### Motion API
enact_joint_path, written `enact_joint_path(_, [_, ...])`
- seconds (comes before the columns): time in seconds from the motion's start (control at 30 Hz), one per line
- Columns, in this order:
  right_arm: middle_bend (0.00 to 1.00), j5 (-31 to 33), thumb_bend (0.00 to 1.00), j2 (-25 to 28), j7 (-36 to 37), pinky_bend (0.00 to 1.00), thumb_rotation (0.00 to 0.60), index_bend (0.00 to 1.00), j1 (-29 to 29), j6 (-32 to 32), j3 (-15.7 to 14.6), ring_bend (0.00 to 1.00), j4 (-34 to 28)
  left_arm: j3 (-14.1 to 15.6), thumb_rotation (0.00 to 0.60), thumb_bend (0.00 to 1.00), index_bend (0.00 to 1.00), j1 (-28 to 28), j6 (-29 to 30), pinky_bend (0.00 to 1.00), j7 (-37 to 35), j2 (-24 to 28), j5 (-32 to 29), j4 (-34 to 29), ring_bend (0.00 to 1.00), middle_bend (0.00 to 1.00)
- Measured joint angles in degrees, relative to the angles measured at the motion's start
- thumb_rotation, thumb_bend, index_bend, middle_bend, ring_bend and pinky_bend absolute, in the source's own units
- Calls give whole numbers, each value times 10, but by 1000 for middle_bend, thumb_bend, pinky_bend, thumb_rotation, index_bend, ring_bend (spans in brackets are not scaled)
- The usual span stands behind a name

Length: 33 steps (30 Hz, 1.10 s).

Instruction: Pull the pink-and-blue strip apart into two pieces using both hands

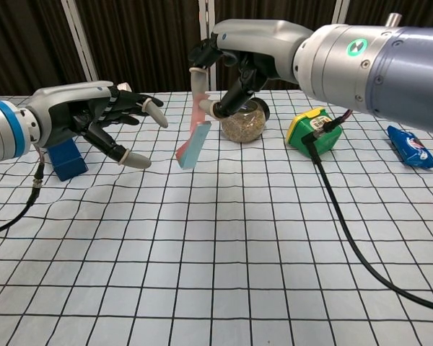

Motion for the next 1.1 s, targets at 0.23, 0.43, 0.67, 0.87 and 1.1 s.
enact_joint_path(0.23, [43, 12, 434, -4, 3, 0, 600, 719, 4, 3, 1, 0, -1, -2, 600, 111, 359, -6, 4, 0, 18, -3, -30, -9, 0, 0])
enact_joint_path(0.43, [44, 21, 434, -6, 3, 0, 600, 719, 8, 8, 3, 0, -5, -2, 600, 111, 367, -13, 0, 0, 34, -10, -67, -15, 0, 0])
enact_joint_path(0.67, [46, 28, 434, -8, 4, 0, 600, 719, 10, 14, 6, 0, -11, -9, 600, 111, 419, -25, 8, 0, 64, -23, -112, -24, 0, 0])
enact_joint_path(0.87, [49, 29, 434, -10, 7, 0, 600, 720, 11, 16, 2, 0, -13, -13, 600, 112, 428, -41, 11, 0, 91, -40, -145, -21, 0, 0])
enact_joint_path(1.1, [49, 28, 434, -8, 8, 0, 600, 720, 13, 18, 1, 0, -17, -14, 600, 158, 451, -52, 19, 0, 116, -51, -171, -25, 0, 0])
